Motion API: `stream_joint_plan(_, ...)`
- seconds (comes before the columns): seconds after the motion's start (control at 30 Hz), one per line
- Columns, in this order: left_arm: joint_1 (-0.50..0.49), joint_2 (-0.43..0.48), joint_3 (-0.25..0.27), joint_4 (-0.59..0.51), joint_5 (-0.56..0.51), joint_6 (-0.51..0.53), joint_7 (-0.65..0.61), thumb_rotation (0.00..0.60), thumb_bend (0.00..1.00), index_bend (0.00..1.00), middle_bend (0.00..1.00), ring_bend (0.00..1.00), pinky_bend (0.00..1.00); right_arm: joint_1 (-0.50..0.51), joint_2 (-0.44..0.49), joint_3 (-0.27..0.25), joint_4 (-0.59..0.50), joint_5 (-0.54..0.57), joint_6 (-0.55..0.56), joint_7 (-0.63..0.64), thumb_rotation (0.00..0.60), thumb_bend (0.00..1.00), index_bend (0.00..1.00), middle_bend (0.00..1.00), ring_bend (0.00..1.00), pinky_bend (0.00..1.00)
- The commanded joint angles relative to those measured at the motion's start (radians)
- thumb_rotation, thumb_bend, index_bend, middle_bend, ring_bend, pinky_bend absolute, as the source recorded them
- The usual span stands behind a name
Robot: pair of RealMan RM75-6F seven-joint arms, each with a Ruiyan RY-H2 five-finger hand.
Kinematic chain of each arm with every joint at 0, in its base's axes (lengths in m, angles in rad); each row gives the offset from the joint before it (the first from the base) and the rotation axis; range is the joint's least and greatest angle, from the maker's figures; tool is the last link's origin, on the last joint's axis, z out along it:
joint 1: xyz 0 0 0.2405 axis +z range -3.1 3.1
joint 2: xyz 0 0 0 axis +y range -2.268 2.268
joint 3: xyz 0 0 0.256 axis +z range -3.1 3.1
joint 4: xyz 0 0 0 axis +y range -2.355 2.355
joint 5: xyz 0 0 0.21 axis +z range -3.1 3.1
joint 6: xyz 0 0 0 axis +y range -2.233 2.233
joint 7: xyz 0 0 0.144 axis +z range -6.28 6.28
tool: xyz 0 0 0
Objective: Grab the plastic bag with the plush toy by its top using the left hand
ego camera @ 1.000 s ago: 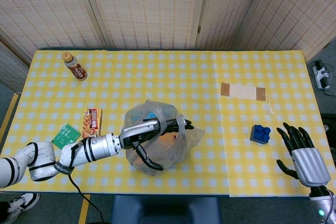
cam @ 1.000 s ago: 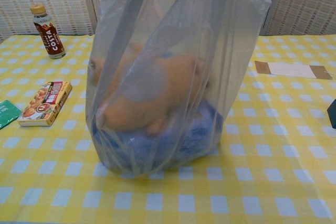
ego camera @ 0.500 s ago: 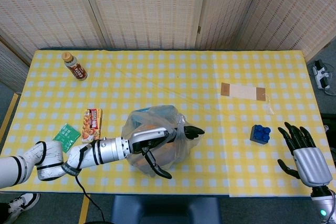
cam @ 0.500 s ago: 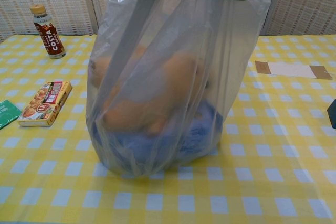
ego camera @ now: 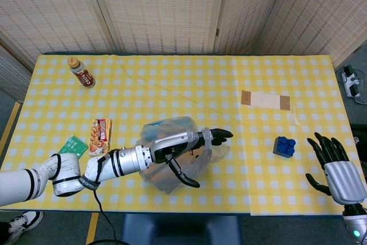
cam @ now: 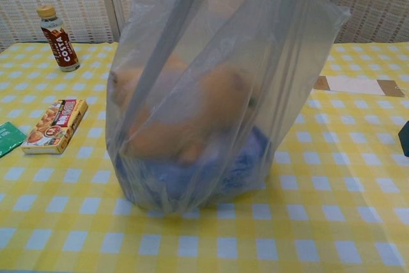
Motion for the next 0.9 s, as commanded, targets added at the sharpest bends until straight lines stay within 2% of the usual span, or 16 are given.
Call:
stream_joint_plan(0.03, -0.001, -0.006, -0.013, -0.014, -0.006, -0.002, -0.039, 0.6, 0.13, 0.0, 0.04, 0.0, 0.01, -0.001, 0.001, 0.001, 0.0, 0.0, 0.002, 0.003, 0.6, 0.31, 0.0, 0.0, 0.0, 0.0)
stream_joint_plan(0.17, -0.015, -0.013, -0.022, -0.014, 0.008, -0.006, -0.122, 0.6, 0.13, 0.0, 0.04, 0.0, 0.01, -0.003, 0.004, 0.001, 0.001, -0.003, 0.007, 0.009, 0.6, 0.31, 0.0, 0.0, 0.0, 0.0)
stream_joint_plan(0.47, -0.053, -0.034, -0.038, -0.015, 0.019, -0.035, -0.207, 0.6, 0.13, 0.0, 0.04, 0.0, 0.02, -0.008, 0.009, 0.002, 0.004, -0.007, 0.018, 0.024, 0.6, 0.31, 0.0, 0.0, 0.0, 0.0)
stream_joint_plan(0.5, -0.058, -0.034, -0.038, -0.016, 0.023, -0.038, -0.221, 0.6, 0.13, 0.0, 0.04, 0.0, 0.04, -0.008, 0.01, 0.002, 0.004, -0.007, 0.019, 0.026, 0.6, 0.31, 0.0, 0.0, 0.0, 0.0)
stream_joint_plan(0.6, -0.073, -0.031, -0.037, -0.017, 0.033, -0.048, -0.253, 0.6, 0.13, 0.0, 0.06, 0.02, 0.18, -0.01, 0.012, 0.004, 0.005, -0.007, 0.022, 0.032, 0.6, 0.31, 0.0, 0.0, 0.0, 0.0)
stream_joint_plan(0.63, -0.076, -0.028, -0.037, -0.019, 0.031, -0.053, -0.253, 0.6, 0.13, 0.02, 0.11, 0.06, 0.25, -0.011, 0.013, 0.004, 0.005, -0.007, 0.025, 0.035, 0.6, 0.31, 0.0, 0.0, 0.0, 0.0)
stream_joint_plan(0.7, -0.075, -0.026, -0.04, -0.025, 0.017, -0.058, -0.238, 0.6, 0.13, 0.06, 0.19, 0.13, 0.3, -0.013, 0.013, 0.005, 0.006, -0.007, 0.028, 0.036, 0.6, 0.31, 0.0, 0.0, 0.0, 0.0)
stream_joint_plan(0.8, -0.068, -0.026, -0.048, -0.039, -0.012, -0.061, -0.218, 0.6, 0.14, 0.15, 0.34, 0.27, 0.41, -0.013, 0.013, 0.005, 0.007, -0.006, 0.028, 0.038, 0.6, 0.31, 0.0, 0.0, 0.0, 0.0)
stream_joint_plan(0.9, -0.059, -0.023, -0.061, -0.057, -0.045, -0.07, -0.173, 0.6, 0.14, 0.25, 0.46, 0.37, 0.51, -0.014, 0.013, 0.006, 0.006, -0.006, 0.029, 0.035, 0.6, 0.31, 0.0, 0.0, 0.0, 0.0)
